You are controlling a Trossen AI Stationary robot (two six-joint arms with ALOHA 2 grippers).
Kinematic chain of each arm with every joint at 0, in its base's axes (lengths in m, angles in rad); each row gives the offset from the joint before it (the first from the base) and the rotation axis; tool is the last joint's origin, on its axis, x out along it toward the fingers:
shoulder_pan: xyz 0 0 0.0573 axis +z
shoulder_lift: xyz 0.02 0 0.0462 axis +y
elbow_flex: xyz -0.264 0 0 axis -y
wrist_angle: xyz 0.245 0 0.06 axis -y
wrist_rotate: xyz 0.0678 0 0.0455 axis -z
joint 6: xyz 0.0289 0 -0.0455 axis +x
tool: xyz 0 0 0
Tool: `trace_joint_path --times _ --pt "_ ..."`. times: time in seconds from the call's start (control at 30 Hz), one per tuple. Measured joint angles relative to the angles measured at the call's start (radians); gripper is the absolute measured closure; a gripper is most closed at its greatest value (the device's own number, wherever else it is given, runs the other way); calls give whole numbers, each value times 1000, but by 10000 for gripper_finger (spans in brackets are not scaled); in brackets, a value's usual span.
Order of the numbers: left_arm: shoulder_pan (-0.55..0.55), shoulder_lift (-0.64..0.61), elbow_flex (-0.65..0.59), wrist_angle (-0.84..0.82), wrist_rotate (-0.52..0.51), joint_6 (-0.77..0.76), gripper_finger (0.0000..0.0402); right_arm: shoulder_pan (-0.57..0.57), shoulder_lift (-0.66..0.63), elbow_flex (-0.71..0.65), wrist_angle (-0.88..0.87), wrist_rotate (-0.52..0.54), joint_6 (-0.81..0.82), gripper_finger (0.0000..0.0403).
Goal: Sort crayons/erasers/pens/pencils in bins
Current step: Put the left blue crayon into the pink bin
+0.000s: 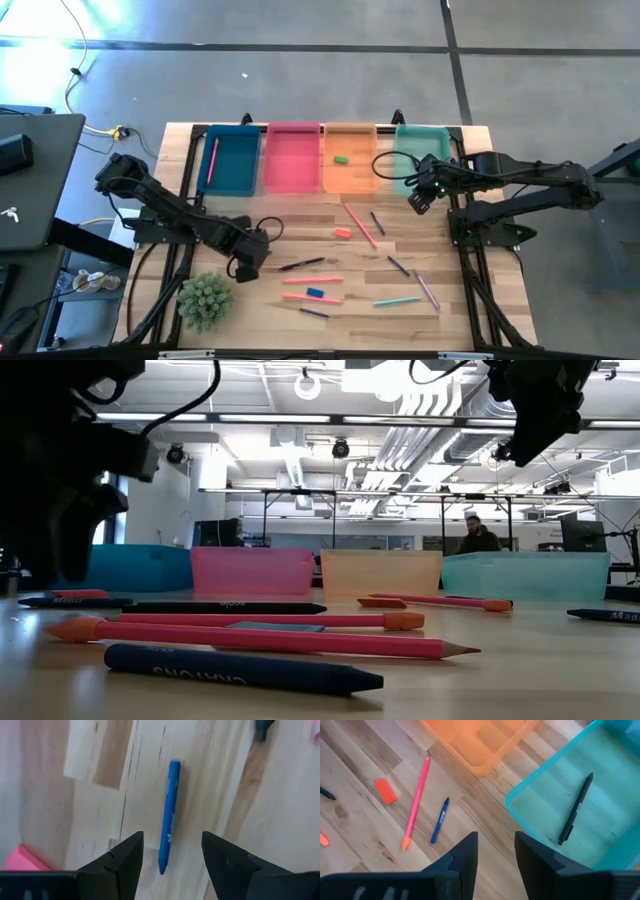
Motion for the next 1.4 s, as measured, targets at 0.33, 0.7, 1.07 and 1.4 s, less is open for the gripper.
trace_joint_path --times 0.33,0.7,1.07,1.4 --pt "3 -2 -80 70 16 -42 211 0 0 1 17 15 -1 281" --pt "40 -4 -94 89 21 19 233 0 0 1 38 15 4 281" --pt "45 -2 -95 103 18 84 307 0 0 1 38 15 23 281" --pt "46 -1 -96 126 10 82 376 0 0 1 38 15 35 281"
